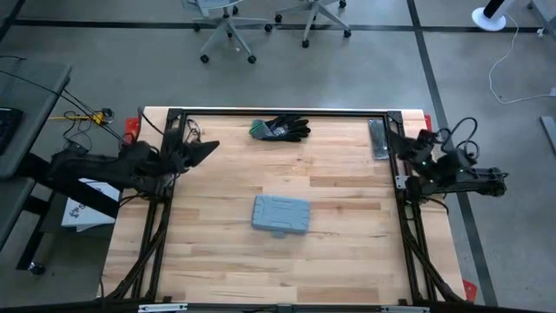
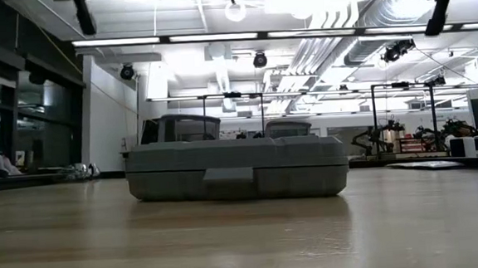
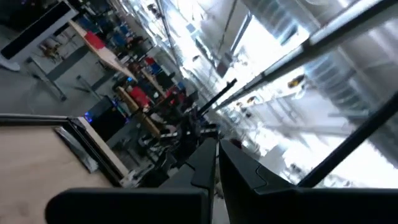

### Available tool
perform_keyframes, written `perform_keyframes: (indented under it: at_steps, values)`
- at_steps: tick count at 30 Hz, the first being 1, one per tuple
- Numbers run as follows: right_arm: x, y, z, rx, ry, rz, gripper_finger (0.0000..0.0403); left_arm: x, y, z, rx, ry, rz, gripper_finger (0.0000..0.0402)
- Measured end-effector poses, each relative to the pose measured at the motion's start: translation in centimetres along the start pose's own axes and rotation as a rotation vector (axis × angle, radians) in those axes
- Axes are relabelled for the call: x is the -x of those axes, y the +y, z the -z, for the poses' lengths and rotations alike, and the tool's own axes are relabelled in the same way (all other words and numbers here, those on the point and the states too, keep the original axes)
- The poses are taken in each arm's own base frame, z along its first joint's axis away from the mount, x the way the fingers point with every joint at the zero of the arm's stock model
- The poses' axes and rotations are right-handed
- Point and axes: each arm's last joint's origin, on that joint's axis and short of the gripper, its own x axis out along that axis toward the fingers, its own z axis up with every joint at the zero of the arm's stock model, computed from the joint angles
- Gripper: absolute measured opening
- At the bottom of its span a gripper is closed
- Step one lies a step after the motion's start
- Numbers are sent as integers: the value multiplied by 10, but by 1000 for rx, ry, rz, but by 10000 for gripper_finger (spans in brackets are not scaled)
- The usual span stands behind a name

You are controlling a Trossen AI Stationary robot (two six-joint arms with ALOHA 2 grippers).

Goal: Prefit tool cases
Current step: Open the gray tool case

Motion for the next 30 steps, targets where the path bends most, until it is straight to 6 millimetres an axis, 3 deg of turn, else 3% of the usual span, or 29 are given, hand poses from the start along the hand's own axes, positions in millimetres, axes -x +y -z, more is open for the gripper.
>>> perform_keyframes:
  at_steps: [4, 7, 12, 16, 19, 22, 26, 30]
  values:
    - [-2, 14, -8, 22, -9, -151, 0, -18, -15, -10, -60, 90, -22, 14]
    - [-12, 31, -14, 62, 64, -151, 0, -34, -24, -16, -103, 192, -59, 14]
    - [-51, 63, -9, 231, 292, 24, 0, -61, -37, -25, -182, 352, -133, 14]
    - [-88, 85, 6, 382, 488, 105, 0, -79, -41, -29, -237, 460, -166, 14]
    - [-115, 91, 28, 476, 652, 156, 0, -87, -41, -29, -267, 509, -187, 14]
    - [-138, 85, 59, 548, 806, 206, 0, -91, -35, -24, -279, 548, -226, 14]
    - [-159, 63, 107, 595, 992, 239, 0, -95, -31, -18, -273, 582, -237, 14]
    - [-166, 29, 152, 635, 1162, 310, 0, -95, -31, -14, -258, 631, -220, 14]
